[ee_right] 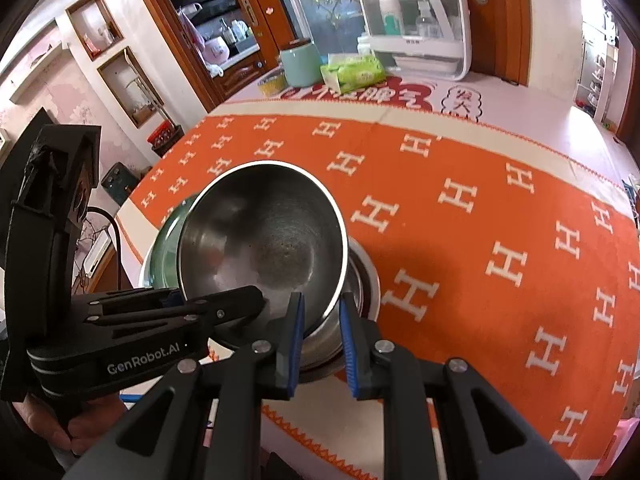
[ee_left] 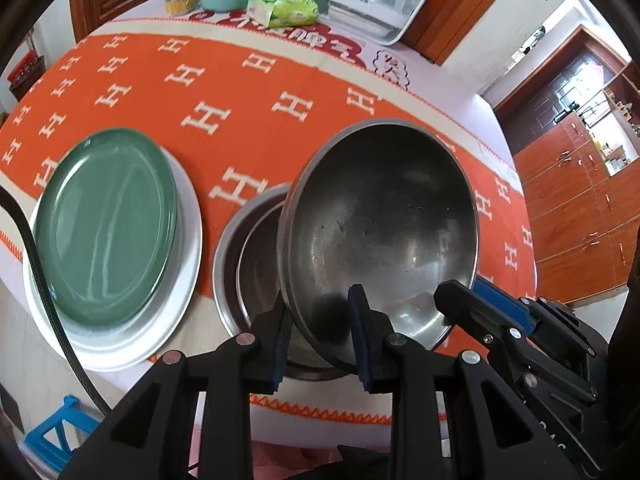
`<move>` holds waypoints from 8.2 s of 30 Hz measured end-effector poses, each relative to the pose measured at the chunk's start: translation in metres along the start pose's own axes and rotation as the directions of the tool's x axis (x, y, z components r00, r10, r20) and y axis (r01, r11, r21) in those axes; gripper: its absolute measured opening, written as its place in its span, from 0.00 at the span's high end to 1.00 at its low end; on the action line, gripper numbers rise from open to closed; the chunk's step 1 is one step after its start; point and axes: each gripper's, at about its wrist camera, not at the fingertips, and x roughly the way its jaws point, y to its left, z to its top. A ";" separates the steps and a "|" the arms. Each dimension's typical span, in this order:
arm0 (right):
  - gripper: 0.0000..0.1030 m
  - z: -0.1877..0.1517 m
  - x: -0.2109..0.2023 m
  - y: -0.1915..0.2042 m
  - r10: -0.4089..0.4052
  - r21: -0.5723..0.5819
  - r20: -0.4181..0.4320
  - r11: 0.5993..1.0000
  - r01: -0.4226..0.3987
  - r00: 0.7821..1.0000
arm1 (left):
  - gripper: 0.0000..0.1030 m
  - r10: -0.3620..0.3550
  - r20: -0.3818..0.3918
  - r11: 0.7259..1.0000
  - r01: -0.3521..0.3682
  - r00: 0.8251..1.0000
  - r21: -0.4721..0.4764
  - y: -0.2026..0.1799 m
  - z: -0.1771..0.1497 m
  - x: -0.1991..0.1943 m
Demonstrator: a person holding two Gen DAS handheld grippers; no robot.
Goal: Organize plates and bowls
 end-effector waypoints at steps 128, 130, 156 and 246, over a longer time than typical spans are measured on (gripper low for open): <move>0.65 0.008 0.017 0.020 0.223 0.199 0.112 0.950 -0.242 0.968 | 0.53 0.139 0.123 0.990 -0.141 0.983 0.012 0.059 -0.004 -0.050; 0.65 0.010 0.018 0.032 0.217 0.204 0.122 0.950 -0.238 0.969 | 0.53 0.133 0.128 0.990 -0.136 0.983 0.021 0.069 -0.002 -0.055; 0.62 0.016 0.086 0.126 0.089 0.419 0.159 0.896 -0.149 0.983 | 0.53 0.123 -0.002 0.955 -0.118 0.992 0.272 0.176 0.050 -0.045; 0.00 -0.016 -0.062 0.254 -0.363 0.348 0.174 0.892 0.288 0.915 | 0.01 0.123 0.366 0.933 -0.233 0.923 0.275 0.171 -0.003 -0.230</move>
